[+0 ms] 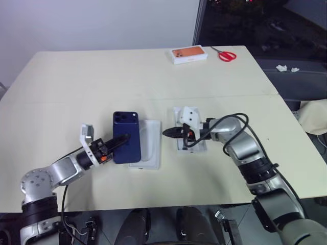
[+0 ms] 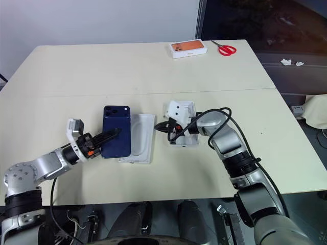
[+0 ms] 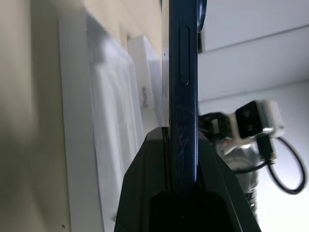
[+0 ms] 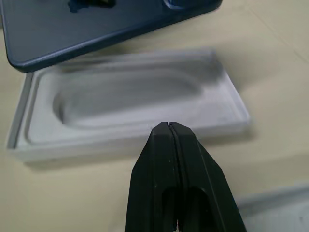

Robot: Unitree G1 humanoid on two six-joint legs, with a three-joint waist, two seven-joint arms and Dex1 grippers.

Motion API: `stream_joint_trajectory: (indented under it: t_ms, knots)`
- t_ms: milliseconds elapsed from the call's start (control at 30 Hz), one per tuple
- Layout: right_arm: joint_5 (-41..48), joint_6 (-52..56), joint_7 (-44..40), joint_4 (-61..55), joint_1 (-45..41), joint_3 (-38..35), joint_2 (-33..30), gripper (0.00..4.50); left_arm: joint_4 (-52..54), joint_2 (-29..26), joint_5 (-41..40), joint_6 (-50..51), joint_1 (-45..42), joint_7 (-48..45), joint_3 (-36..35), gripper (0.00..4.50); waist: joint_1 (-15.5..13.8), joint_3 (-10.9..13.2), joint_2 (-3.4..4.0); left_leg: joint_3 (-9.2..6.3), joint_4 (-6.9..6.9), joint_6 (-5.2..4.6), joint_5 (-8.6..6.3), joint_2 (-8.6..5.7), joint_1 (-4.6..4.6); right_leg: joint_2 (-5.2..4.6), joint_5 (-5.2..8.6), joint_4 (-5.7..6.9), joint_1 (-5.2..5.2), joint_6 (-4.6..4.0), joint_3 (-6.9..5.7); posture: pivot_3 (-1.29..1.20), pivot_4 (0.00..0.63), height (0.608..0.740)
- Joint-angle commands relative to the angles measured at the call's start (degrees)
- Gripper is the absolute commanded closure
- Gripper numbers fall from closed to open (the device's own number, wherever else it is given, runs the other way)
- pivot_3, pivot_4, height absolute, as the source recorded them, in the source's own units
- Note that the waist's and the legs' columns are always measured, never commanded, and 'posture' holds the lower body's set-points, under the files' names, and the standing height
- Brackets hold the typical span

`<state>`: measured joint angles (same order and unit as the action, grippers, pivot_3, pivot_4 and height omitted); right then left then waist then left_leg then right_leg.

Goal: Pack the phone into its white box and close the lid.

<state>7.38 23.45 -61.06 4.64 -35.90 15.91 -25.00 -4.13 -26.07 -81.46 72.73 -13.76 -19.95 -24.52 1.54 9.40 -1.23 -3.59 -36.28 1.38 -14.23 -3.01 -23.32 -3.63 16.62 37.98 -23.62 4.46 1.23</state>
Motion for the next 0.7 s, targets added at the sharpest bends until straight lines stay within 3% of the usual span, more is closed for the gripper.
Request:
stream_joint_trajectory:
  t_ms: [33, 400, 433, 467, 667, 700]
  knots:
    - [0.98, 0.33, 0.92, -2.71, -0.16, -1.12, -0.17, 4.47, -0.29, -1.4, 2.98, -1.38, -2.34, -2.92, 1.77, 4.5, -0.09, 0.0, 0.0, 0.0, 0.01, 0.0, 0.0, 0.01, 0.0, 0.01, 0.0, 0.0, 0.0, 0.0, 0.0, 0.0, 0.15, 0.74]
    - [0.35, 0.52, 3.19, -3.17, -0.3, -0.28, 0.1, 4.47, -3.29, 0.34, 6.35, -0.49, -5.38, -6.74, 4.3, 4.5, -0.74, 0.01, -0.01, 0.01, -0.03, 0.0, 0.01, -0.01, -0.02, 0.0, 0.0, -0.02, 0.02, 0.0, 0.0, 0.0, 0.15, 0.74]
    - [0.33, 0.53, 3.28, -3.14, -0.33, -0.27, 0.09, 4.5, -3.52, 0.53, 6.16, -0.2, -5.52, -6.77, 4.16, 3.51, -0.74, 0.01, -0.01, 0.01, -0.03, 0.0, 0.01, -0.01, -0.02, 0.0, 0.0, -0.02, 0.01, 0.0, 0.0, 0.0, 0.15, 0.74]
    - [0.27, 0.51, 3.39, -3.11, -0.33, -0.21, 0.13, 4.5, -3.4, 0.63, 6.61, -0.22, -5.5, -6.76, 4.37, 3.26, -0.71, 0.01, -0.01, 0.0, -0.03, 0.0, 0.01, -0.01, -0.02, 0.0, 0.0, -0.02, 0.02, 0.0, 0.0, 0.0, 0.15, 0.74]
    - [-0.02, 0.54, 3.83, -2.96, -0.26, 0.5, 0.68, 4.5, -2.55, 0.56, 8.06, -0.48, -5.56, -7.15, 4.76, 0.27, -0.7, 0.0, 0.0, 0.0, -0.04, 0.01, 0.01, 0.0, 0.02, 0.0, 0.0, -0.01, 0.07, 0.0, -0.01, 0.0, 0.15, 0.74]
    - [-0.02, 0.56, 3.91, -2.88, -0.34, 0.58, 0.78, 4.5, -2.29, 0.32, 8.26, -0.35, -5.51, -7.32, 4.89, 0.02, -0.71, 0.0, 0.0, 0.0, -0.04, 0.0, 0.01, 0.0, 0.06, 0.0, 0.0, -0.01, 0.11, 0.0, -0.01, 0.0, 0.15, 0.74]
